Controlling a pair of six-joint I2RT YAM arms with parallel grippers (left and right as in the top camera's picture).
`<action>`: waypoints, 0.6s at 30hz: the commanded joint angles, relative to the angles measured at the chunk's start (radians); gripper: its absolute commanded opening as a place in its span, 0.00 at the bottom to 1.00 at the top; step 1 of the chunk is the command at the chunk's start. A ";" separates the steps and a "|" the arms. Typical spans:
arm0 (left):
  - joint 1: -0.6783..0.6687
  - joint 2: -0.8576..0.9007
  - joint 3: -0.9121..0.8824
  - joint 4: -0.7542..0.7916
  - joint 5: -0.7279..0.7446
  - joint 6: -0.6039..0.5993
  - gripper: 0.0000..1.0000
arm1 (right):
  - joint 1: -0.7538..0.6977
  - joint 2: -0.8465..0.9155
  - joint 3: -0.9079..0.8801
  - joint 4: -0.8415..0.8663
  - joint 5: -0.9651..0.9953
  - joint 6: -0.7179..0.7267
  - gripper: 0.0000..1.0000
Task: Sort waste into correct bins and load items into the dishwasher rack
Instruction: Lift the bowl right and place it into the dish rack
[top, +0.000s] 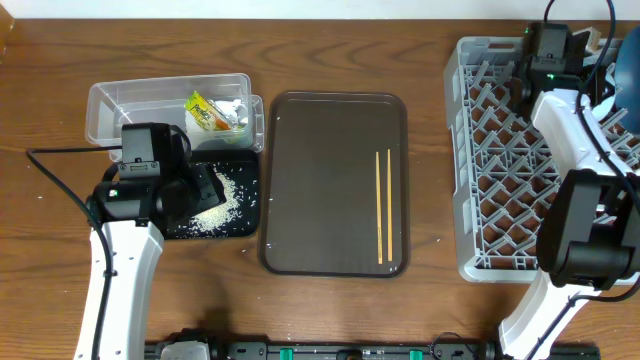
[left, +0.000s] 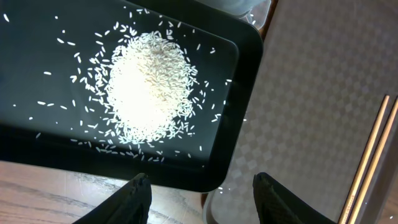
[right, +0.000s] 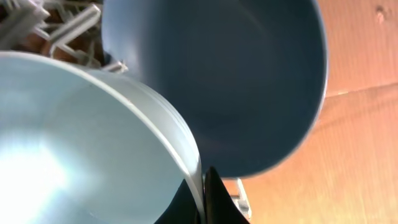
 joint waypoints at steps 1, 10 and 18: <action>0.005 -0.002 0.005 -0.004 -0.005 0.002 0.56 | 0.035 0.011 -0.031 -0.062 -0.017 0.148 0.01; 0.005 -0.002 0.004 -0.003 -0.005 0.002 0.56 | 0.090 0.011 -0.031 -0.207 -0.018 0.253 0.03; 0.005 -0.002 0.004 -0.003 -0.005 0.002 0.56 | 0.154 0.011 -0.031 -0.311 -0.174 0.261 0.42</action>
